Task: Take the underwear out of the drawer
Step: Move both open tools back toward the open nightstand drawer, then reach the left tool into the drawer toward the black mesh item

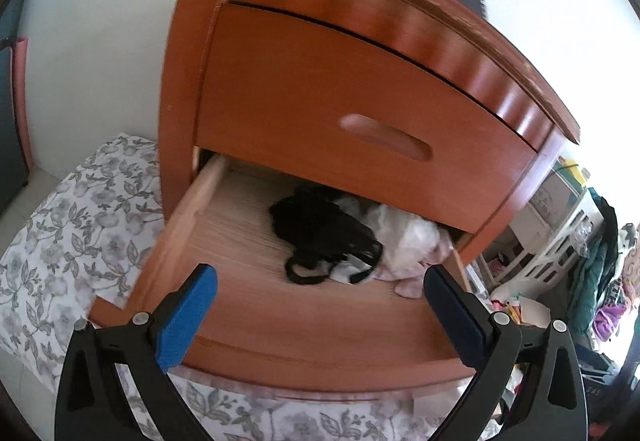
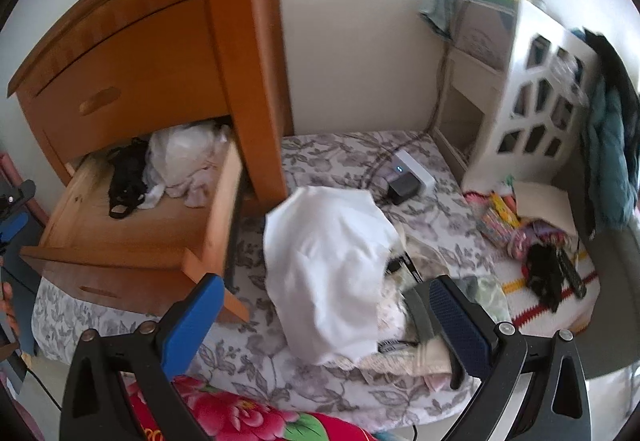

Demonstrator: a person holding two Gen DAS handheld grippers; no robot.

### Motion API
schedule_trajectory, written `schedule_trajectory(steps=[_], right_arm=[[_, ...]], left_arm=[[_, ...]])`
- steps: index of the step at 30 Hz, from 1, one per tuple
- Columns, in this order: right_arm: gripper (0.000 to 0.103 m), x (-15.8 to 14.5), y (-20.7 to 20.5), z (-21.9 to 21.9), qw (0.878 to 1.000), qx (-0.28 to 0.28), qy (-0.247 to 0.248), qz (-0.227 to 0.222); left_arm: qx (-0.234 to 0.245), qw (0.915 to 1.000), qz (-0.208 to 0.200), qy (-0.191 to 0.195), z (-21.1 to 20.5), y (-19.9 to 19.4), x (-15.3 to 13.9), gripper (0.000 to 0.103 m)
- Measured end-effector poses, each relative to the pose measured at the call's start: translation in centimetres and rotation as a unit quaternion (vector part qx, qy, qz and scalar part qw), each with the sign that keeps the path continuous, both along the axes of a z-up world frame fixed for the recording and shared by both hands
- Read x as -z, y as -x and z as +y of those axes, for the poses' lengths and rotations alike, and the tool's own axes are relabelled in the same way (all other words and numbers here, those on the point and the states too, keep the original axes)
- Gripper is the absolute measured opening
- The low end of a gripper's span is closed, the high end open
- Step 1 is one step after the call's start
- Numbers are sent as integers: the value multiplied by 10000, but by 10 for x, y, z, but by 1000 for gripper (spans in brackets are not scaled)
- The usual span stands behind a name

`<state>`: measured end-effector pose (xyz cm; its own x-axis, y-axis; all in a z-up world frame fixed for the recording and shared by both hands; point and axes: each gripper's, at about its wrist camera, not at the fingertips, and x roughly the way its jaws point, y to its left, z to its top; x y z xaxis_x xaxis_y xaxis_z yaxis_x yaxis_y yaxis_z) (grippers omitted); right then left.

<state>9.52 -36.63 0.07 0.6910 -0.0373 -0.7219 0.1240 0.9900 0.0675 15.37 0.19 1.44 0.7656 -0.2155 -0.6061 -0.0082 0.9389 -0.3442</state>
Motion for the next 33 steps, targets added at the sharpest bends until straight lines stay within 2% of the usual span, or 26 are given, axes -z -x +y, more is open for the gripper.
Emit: schedule_trajectory(steps=[12,15,20,23,28,33], right_arm=[[103,-24,-61,83,9963,-831,196,-82],[103,-27,-77,105,9939,-1067,270,-99],[103,-21,-107,134,9897,-1379,379,34],[103,-18,-122,147,9875,-1524,391,116],[103,-14,-142,161,9834,-1755,425,173],[103,-12,-161,172,9809,-1880,456,192]], left_arm=[[-90,9993,-64,-350,35,-37,-13,103],[66,9993,47,-353,33,-49,-14,103],[385,9967,144,-693,21,-73,-14,103],[520,9946,386,-806,14,-87,-7,103],[776,9917,613,-819,7,-106,0,103],[954,9892,660,-899,-1,-118,4,103]])
